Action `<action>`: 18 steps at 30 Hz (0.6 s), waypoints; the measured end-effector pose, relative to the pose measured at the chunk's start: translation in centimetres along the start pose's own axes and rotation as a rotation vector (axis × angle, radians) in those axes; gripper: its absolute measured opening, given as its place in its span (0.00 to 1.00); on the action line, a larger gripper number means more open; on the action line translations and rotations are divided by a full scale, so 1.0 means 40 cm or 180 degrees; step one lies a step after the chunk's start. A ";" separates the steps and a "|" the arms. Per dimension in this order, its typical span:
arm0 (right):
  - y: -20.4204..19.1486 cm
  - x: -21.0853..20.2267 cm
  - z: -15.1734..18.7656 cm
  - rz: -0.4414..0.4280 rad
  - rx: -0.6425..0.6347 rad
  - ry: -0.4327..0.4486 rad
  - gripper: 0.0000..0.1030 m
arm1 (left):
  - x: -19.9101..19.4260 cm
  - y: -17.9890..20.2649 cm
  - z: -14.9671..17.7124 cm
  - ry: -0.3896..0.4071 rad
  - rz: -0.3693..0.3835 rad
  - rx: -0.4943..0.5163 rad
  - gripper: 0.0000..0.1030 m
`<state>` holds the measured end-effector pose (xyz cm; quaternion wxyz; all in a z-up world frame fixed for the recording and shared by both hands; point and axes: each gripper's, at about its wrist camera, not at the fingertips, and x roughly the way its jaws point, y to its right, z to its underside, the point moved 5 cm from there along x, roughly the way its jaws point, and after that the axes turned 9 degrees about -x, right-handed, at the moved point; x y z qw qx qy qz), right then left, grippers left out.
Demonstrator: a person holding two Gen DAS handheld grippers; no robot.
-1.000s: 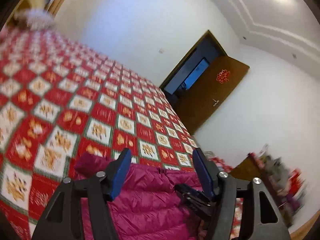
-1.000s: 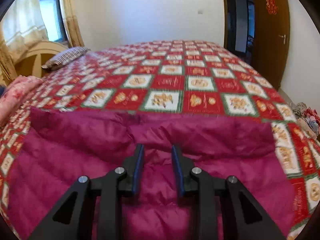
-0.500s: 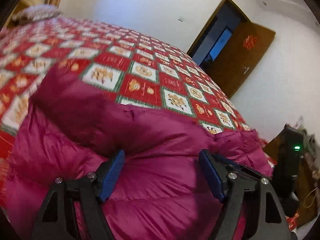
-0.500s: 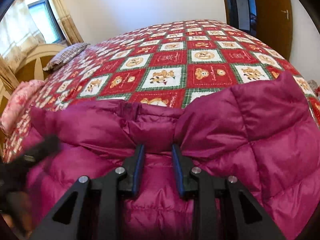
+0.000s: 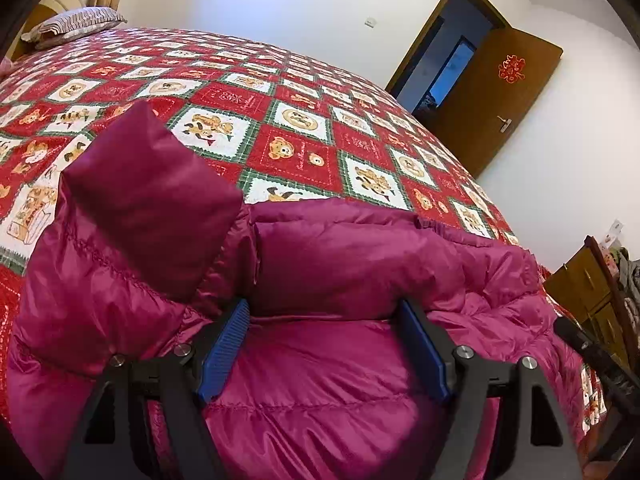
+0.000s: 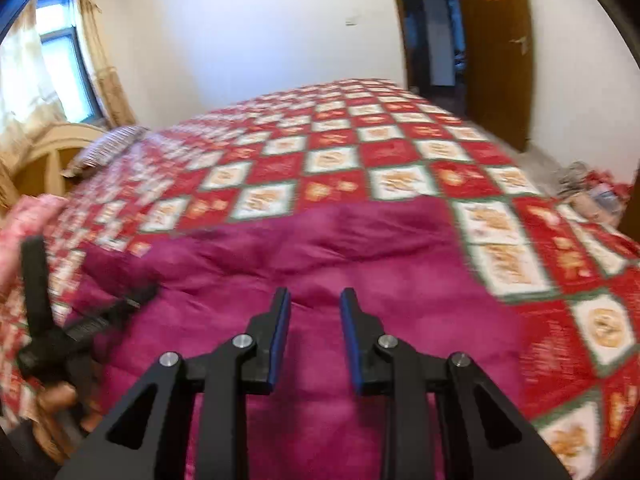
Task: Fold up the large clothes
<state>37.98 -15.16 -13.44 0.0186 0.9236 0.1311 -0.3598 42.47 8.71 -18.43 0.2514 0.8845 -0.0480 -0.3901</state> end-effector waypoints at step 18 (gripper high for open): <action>0.023 0.069 0.055 0.0239 -0.0127 -0.0198 0.22 | -0.027 0.005 -0.005 -0.0184 0.0005 0.0090 0.75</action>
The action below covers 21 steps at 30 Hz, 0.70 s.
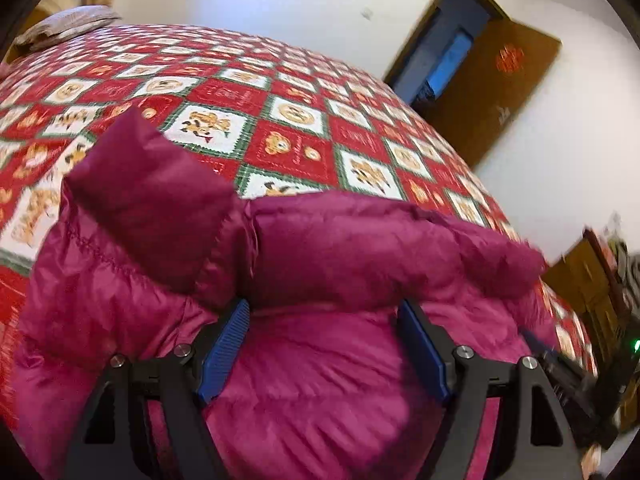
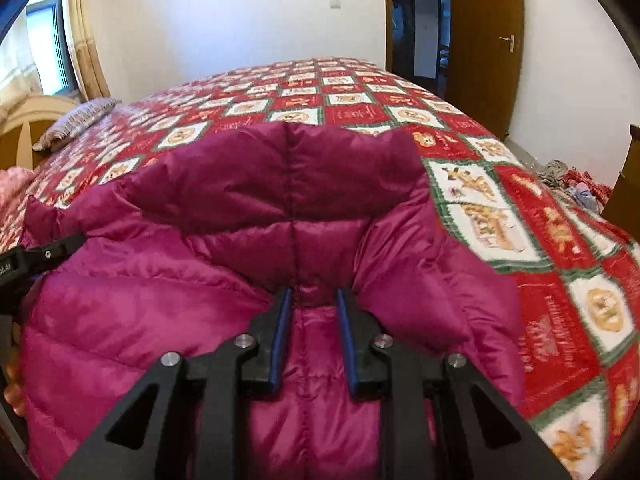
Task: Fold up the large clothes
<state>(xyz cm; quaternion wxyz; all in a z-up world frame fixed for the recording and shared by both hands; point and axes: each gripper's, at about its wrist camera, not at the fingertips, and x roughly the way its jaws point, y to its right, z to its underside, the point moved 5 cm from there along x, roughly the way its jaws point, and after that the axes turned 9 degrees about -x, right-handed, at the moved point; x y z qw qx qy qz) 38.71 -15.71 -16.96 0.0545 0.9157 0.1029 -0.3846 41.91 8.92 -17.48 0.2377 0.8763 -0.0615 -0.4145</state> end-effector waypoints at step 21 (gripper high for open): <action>-0.342 -0.100 0.123 -0.0608 -0.0341 0.0178 0.20 | -0.369 -0.261 0.280 0.0770 -0.0128 -0.1081 0.75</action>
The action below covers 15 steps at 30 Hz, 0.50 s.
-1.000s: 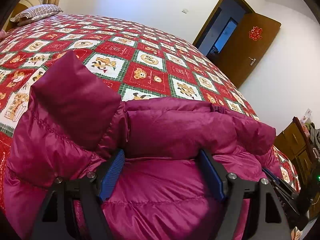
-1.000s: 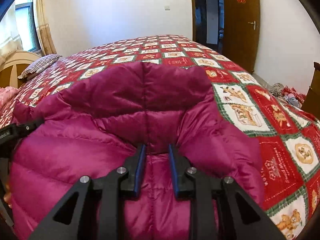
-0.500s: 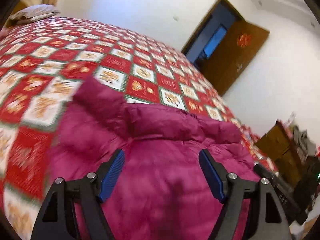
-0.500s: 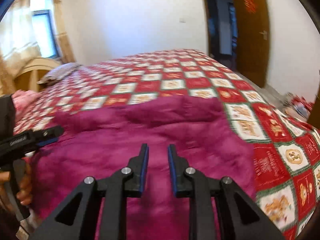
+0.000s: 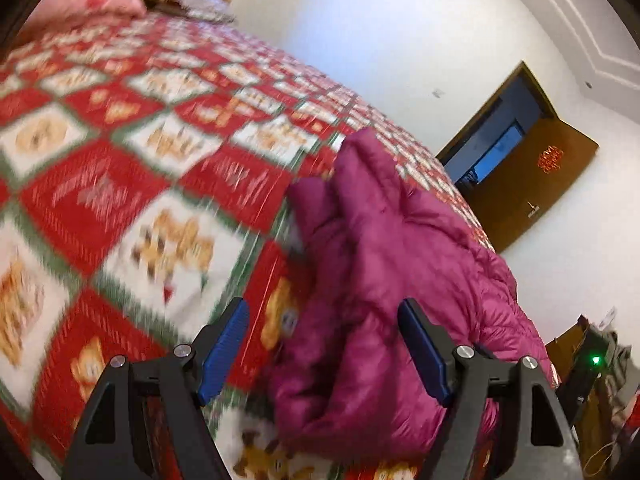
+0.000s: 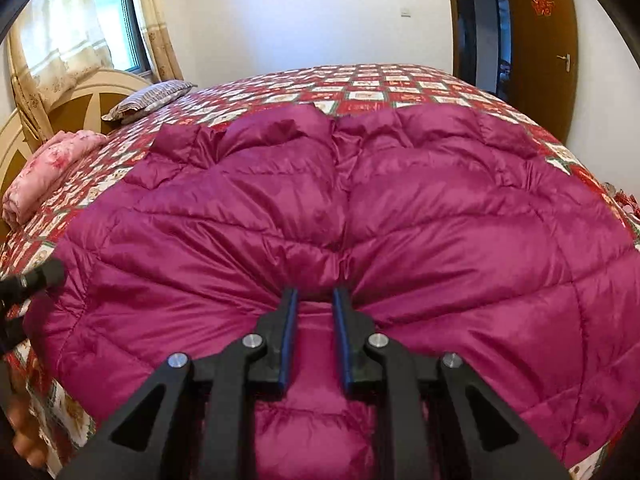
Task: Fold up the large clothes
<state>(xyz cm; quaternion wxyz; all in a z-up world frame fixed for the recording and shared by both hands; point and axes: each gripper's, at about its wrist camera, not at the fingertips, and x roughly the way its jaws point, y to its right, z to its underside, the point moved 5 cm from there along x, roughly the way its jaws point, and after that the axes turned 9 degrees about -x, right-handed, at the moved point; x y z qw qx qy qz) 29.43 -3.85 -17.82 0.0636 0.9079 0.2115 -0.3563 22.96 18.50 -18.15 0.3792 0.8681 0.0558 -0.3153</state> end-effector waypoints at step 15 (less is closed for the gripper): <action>0.007 -0.005 0.012 -0.0134 0.0218 0.0055 0.20 | 0.120 0.117 0.019 -0.0152 0.0635 -0.0412 0.72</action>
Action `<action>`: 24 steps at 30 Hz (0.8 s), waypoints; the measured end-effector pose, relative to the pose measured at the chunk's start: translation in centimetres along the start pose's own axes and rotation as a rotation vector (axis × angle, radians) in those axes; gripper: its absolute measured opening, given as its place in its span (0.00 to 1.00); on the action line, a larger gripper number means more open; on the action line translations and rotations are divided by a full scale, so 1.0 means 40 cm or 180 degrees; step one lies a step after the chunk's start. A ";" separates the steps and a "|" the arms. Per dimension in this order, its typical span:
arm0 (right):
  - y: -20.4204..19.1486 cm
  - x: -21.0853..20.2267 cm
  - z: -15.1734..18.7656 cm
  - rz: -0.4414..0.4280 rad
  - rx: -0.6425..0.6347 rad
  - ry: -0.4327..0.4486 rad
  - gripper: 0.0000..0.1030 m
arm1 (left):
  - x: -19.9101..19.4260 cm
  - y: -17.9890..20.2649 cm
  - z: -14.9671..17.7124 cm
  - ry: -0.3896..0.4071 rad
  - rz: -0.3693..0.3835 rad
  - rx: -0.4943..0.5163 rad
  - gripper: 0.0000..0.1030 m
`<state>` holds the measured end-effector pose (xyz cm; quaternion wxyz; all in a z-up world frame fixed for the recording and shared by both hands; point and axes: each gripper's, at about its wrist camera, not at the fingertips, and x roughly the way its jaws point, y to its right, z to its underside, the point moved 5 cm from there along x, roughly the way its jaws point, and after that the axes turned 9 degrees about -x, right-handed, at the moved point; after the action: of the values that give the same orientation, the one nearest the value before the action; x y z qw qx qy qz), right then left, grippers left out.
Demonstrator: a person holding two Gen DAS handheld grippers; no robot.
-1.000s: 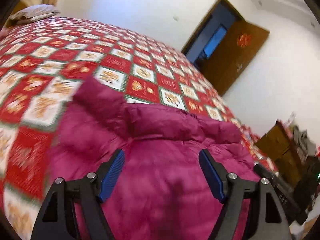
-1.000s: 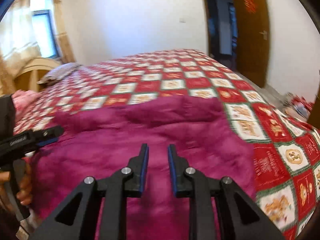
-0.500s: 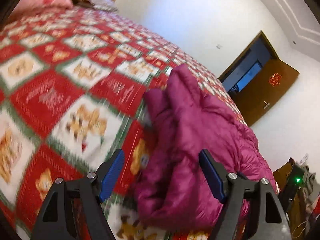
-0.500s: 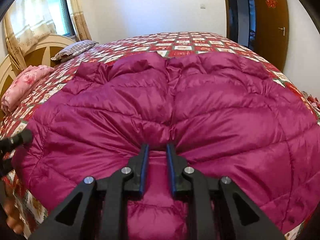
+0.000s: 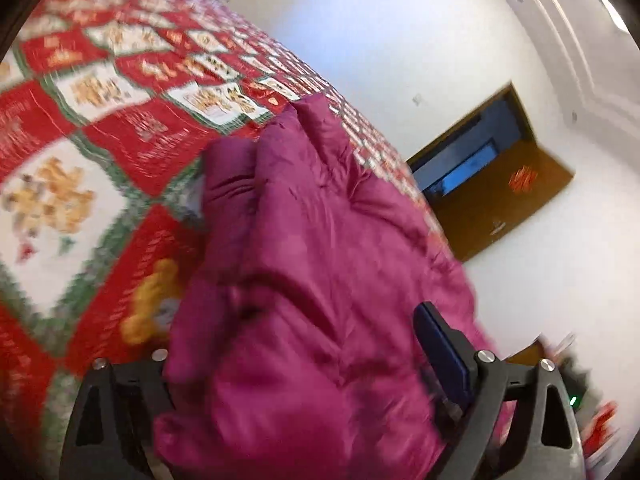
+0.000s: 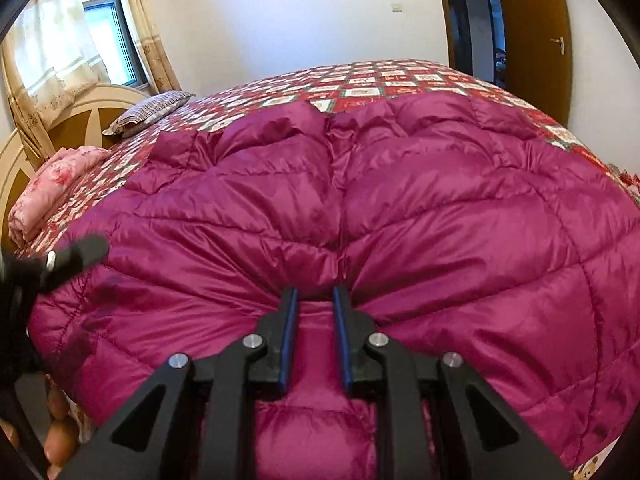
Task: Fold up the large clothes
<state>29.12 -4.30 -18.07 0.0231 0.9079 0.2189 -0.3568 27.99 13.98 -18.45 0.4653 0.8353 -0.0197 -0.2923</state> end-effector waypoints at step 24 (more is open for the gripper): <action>0.043 -0.021 0.032 -0.0592 0.0906 -0.0098 0.20 | -0.027 0.238 0.023 -0.0203 0.0175 0.1221 0.18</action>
<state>28.46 -6.45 -18.67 -0.1354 0.8723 0.2488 -0.3986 28.89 8.22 -10.80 0.3045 0.8981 -0.1127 -0.2967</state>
